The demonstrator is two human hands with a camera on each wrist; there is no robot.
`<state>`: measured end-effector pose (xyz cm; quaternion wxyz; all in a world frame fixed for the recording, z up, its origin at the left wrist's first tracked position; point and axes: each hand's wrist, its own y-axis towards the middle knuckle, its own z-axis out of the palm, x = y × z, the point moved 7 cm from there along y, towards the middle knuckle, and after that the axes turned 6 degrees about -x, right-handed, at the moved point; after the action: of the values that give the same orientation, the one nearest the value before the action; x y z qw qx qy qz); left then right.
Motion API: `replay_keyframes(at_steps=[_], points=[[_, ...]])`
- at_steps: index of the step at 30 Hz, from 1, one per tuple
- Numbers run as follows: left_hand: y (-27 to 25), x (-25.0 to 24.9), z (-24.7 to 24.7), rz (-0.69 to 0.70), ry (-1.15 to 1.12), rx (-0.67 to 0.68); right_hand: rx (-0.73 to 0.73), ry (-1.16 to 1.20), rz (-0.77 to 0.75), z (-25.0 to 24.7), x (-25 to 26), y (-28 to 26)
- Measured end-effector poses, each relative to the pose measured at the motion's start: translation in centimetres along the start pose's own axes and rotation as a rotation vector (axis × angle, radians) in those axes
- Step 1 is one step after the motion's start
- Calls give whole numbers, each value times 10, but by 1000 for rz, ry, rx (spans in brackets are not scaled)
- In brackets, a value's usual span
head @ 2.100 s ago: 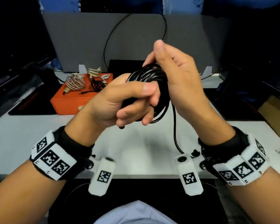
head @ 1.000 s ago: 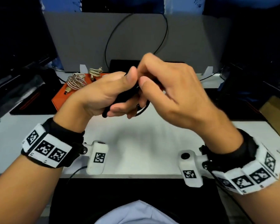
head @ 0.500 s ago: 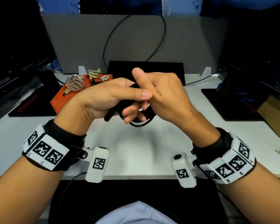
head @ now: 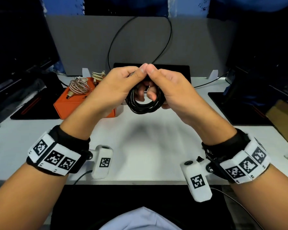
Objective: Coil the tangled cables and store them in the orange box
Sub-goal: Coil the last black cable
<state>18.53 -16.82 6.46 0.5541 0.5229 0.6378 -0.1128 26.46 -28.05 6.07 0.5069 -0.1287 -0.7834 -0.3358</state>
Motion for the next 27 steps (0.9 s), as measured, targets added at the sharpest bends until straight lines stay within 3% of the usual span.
replay_keyframes(at_steps=[4,6,11,14,16,23,25,27], points=[[-3,1,-4,22,452,14,-72,-71,3,-10,-5,6],[-4,-1,-12,16,544,8,-97,-116,3,-18,-7,10],[-5,-4,-19,-53,201,64,-155,-225,12,-32,-14,15],[-13,-14,-4,-24,155,184,-137,-252,20,-26,-17,13],[-12,-15,-5,-19,124,189,-120,-236,32,-23,-18,12],[-9,-19,-2,-29,-190,-31,-107,-140,21,-18,-11,10],[-9,-21,2,5,-161,-76,-108,-120,26,-19,-9,9],[-9,-25,-3,106,9,-140,-113,-87,30,-21,-5,7]])
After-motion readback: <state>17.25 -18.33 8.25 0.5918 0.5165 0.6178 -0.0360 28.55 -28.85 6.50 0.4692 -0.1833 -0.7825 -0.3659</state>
